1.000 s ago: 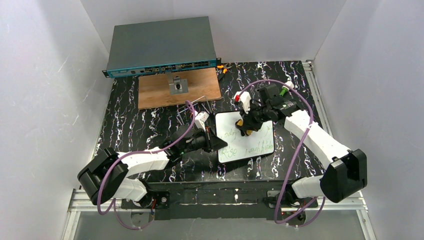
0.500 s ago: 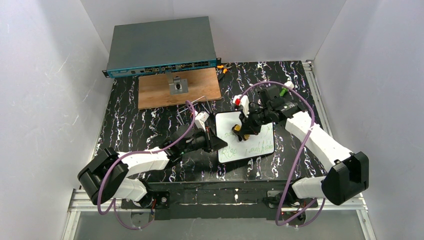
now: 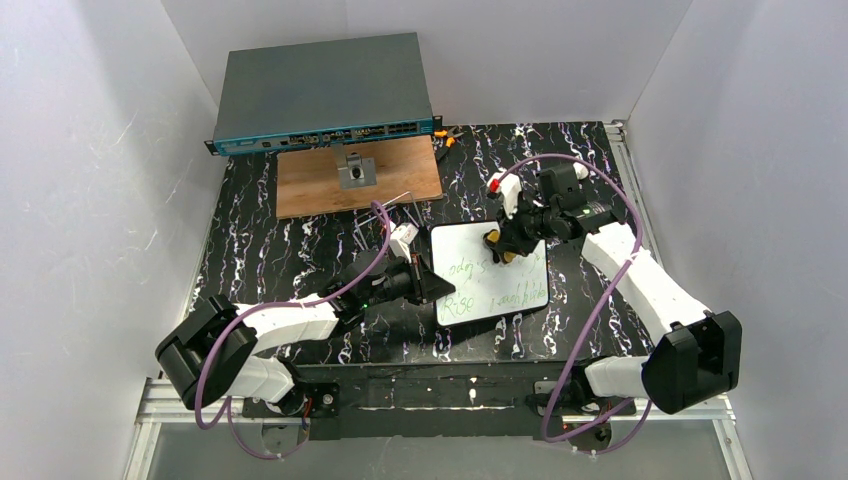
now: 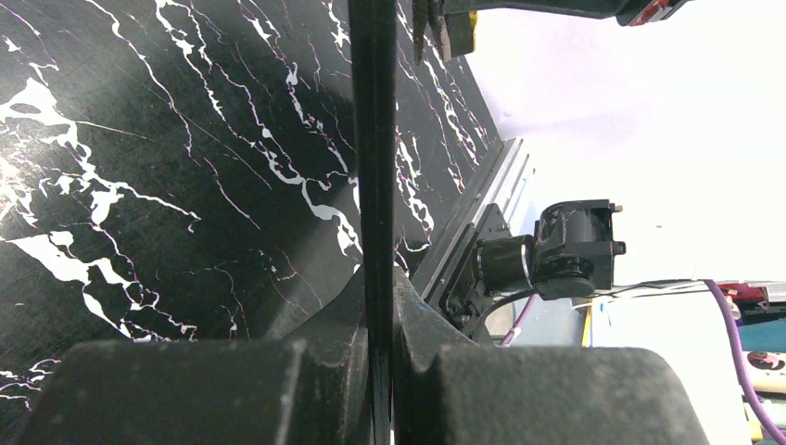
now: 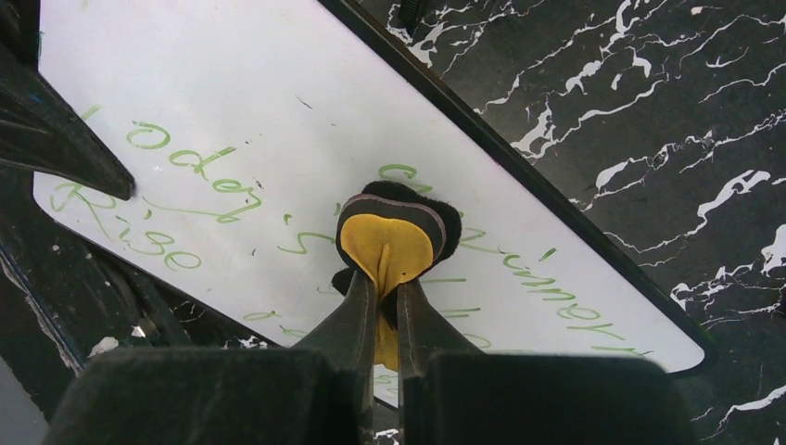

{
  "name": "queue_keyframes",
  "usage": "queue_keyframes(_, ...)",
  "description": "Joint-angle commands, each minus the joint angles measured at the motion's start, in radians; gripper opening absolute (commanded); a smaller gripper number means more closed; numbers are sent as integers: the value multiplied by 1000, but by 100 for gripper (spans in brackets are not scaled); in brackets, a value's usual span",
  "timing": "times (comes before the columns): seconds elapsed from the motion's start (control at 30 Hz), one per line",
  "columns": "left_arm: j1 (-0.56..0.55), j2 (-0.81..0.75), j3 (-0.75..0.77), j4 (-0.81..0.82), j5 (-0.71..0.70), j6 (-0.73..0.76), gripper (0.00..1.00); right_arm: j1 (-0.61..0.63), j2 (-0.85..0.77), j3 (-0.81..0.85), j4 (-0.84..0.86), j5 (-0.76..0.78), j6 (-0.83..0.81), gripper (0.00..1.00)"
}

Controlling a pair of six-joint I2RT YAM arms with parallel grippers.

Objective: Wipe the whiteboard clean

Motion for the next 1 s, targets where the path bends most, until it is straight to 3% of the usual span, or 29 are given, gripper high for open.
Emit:
queue_keyframes(0.0,-4,3,-8,-6,20,38,0,2,-20,0,44,-34,33,1)
queue_keyframes(0.37,-4,-4,-3,-4,19,33,0,143,14,5,-22,-92,-46,1)
queue_keyframes(0.67,-4,-22,-11,-11,11,41,0,97,-14,-79,95,185,18,1)
queue_keyframes(0.83,-4,-15,-11,-4,17,38,0,83,-4,-82,116,244,33,1)
queue_keyframes(0.97,-4,-19,-12,-5,16,40,0,83,15,-47,87,189,37,1)
